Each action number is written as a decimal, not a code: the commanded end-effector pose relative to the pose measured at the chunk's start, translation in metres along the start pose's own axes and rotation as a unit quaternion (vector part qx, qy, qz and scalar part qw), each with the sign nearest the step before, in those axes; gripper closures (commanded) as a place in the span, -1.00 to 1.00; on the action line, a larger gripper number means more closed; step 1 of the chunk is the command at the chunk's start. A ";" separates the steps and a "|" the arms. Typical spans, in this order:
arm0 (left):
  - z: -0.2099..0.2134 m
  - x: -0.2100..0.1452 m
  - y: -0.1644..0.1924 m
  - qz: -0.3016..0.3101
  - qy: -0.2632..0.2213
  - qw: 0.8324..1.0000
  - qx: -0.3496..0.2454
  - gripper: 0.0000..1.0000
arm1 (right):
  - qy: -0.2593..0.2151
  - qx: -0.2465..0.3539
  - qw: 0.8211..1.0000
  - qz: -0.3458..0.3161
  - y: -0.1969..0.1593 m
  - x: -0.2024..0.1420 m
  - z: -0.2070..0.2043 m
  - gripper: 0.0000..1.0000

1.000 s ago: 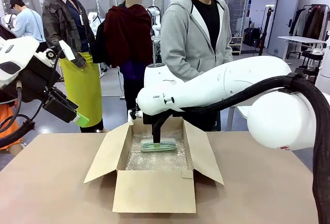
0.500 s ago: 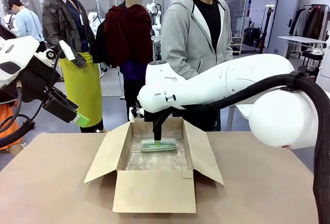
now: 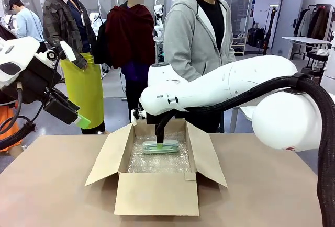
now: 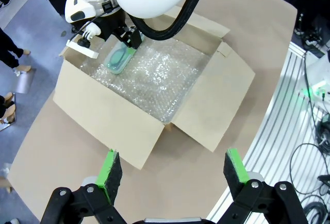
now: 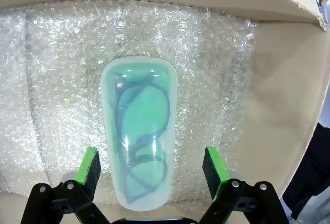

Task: Pack the glasses set securely to prepare it for shipping.
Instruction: Put the Glasses case from the right side of the table into the Package Box.

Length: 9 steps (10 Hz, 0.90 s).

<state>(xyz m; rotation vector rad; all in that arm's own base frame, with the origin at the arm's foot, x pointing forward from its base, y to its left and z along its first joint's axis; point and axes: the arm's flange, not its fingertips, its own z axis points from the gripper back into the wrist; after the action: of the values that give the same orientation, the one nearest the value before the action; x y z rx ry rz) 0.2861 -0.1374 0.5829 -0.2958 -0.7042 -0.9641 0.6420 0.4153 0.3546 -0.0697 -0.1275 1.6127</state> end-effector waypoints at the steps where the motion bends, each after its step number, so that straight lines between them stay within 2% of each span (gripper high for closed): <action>1: 0.002 0.000 0.000 0.003 -0.001 1.000 0.001 -1.00 | -0.001 -0.001 1.000 0.002 0.001 0.002 0.001 -1.00; 5: 0.000 0.000 0.000 0.000 0.000 1.000 0.000 -1.00 | 0.000 0.000 1.000 0.000 0.000 0.000 0.000 -0.99; 6: -0.004 0.012 0.014 0.042 -0.001 0.999 0.000 -1.00 | -0.018 -0.009 1.000 -0.010 0.009 -0.011 0.025 -1.00; 7: -0.004 0.017 0.030 0.093 -0.014 0.995 -0.027 -1.00 | -0.033 -0.021 0.999 -0.030 0.022 -0.025 0.050 -1.00; 9: -0.003 0.011 0.048 0.136 -0.044 0.988 -0.061 -1.00 | -0.055 -0.042 0.995 -0.066 0.050 -0.057 0.095 -1.00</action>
<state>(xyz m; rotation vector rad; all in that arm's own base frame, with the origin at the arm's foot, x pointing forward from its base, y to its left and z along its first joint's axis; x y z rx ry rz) 0.3259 -0.1214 0.5886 -0.4509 -0.6668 -0.7755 0.6300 0.3797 0.4331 -0.0607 -0.2392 1.5351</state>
